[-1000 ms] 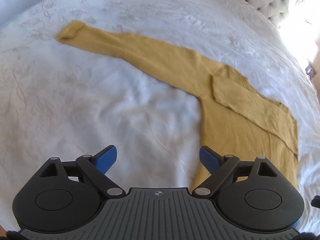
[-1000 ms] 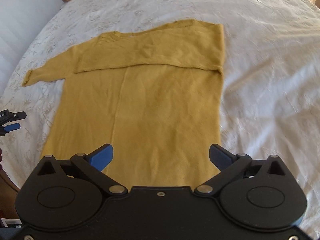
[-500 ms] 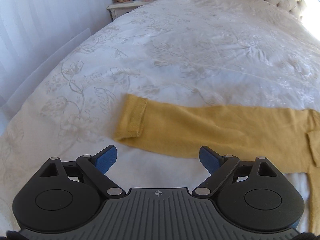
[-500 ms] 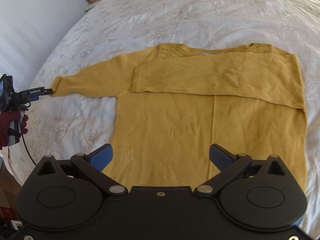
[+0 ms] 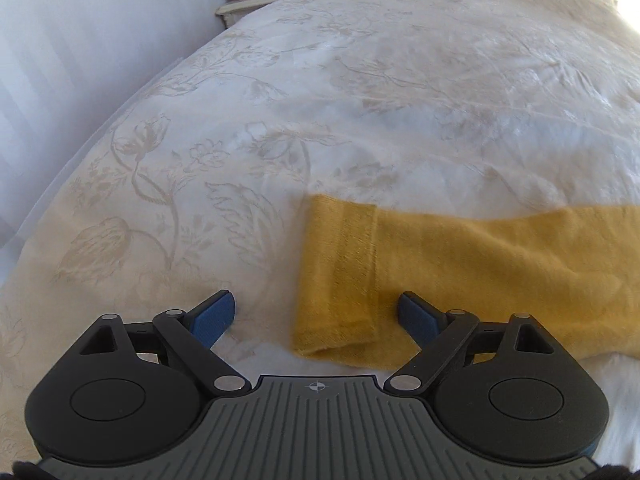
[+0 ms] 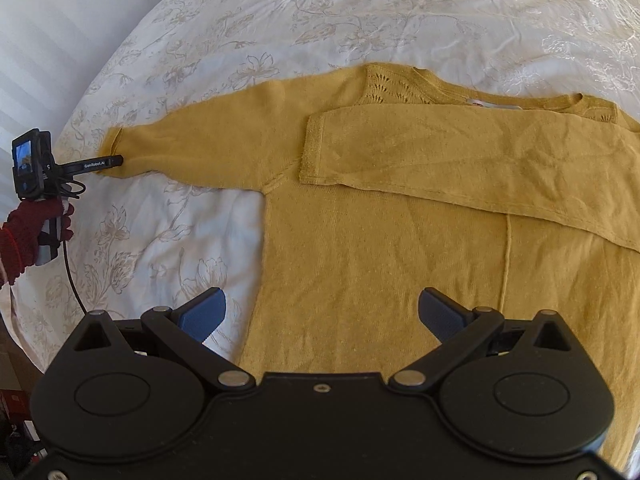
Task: Fold small clothes
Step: 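Grasp the other sleeve cuff with the left gripper and lift it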
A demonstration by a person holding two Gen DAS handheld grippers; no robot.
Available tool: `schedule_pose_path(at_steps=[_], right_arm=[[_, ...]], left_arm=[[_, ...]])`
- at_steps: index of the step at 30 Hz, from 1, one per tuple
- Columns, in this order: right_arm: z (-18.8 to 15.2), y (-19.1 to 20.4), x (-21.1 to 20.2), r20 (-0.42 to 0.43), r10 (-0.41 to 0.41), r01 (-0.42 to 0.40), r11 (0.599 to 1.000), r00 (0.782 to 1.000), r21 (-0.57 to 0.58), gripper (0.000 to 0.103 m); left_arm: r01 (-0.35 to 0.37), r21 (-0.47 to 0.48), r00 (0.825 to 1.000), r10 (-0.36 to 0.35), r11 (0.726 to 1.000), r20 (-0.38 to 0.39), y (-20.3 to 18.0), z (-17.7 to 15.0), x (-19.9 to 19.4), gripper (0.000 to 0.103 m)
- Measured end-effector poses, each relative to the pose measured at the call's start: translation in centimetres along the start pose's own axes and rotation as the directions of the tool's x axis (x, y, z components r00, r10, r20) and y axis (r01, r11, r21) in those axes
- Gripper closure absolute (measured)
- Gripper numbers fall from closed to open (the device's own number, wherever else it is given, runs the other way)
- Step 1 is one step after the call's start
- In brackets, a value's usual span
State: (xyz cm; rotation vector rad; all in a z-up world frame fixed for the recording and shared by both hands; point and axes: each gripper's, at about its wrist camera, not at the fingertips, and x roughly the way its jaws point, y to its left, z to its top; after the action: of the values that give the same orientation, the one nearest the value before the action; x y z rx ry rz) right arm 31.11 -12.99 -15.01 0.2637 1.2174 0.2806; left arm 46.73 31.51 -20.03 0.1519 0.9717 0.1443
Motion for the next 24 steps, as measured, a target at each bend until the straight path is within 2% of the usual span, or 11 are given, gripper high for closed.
schedule_pose_path(at_steps=[3, 7, 9, 11, 15, 16, 17, 20, 24], right_arm=[[0.7, 0.3, 0.7, -0.014, 0.007, -0.007, 1.000, 1.000, -0.006, 0.001], [1.1, 0.6, 1.5, -0.036, 0.015, -0.015, 1.000, 0.999, -0.013, 0.001], [1.0, 0.7, 1.8, -0.048, 0.016, -0.017, 1.000, 0.999, -0.015, 0.001], [0.7, 0.7, 2.0, -0.062, 0.014, -0.016, 1.000, 0.998, -0.019, 0.001], [0.1, 0.5, 1.9, -0.075, 0.011, -0.012, 1.000, 0.997, -0.017, 0.001], [0.0, 0.5, 1.8, -0.072, 0.011, -0.012, 1.000, 0.997, -0.015, 0.001], [-0.1, 0.4, 1.6, -0.068, 0.011, -0.012, 1.000, 0.998, -0.013, 0.001], [-0.4, 0.1, 0.8, -0.045, 0.010, -0.010, 1.000, 0.999, -0.003, 0.001], [-0.9, -0.6, -0.1, -0.014, 0.020, -0.020, 1.000, 1.000, 0.021, 0.001]], left_arm=[[-0.001, -0.102, 1.000, 0.000, 0.995, -0.009, 1.7, 0.6, 0.8, 0.014], [0.008, -0.135, 1.000, -0.009, 0.991, -0.005, 2.5, 0.7, 1.0, 0.015], [0.025, -0.151, 1.000, -0.026, 0.988, -0.003, 2.6, 0.7, 0.8, 0.026], [0.051, -0.152, 0.999, -0.052, 0.987, 0.002, 2.3, 0.8, 0.4, 0.052], [0.095, -0.147, 0.994, -0.102, 0.985, -0.041, 1.3, 1.3, 0.7, 0.068], [0.111, -0.152, 0.992, -0.119, 0.982, -0.048, 1.2, 1.5, 0.9, 0.084], [0.125, -0.160, 0.989, -0.135, 0.979, -0.055, 1.1, 1.6, 0.9, 0.094], [0.149, -0.185, 0.986, -0.160, 0.971, -0.045, 1.1, 2.1, 0.2, 0.097], [0.255, -0.286, 0.965, -0.262, 0.924, 0.015, 1.2, 3.1, -2.6, 0.097]])
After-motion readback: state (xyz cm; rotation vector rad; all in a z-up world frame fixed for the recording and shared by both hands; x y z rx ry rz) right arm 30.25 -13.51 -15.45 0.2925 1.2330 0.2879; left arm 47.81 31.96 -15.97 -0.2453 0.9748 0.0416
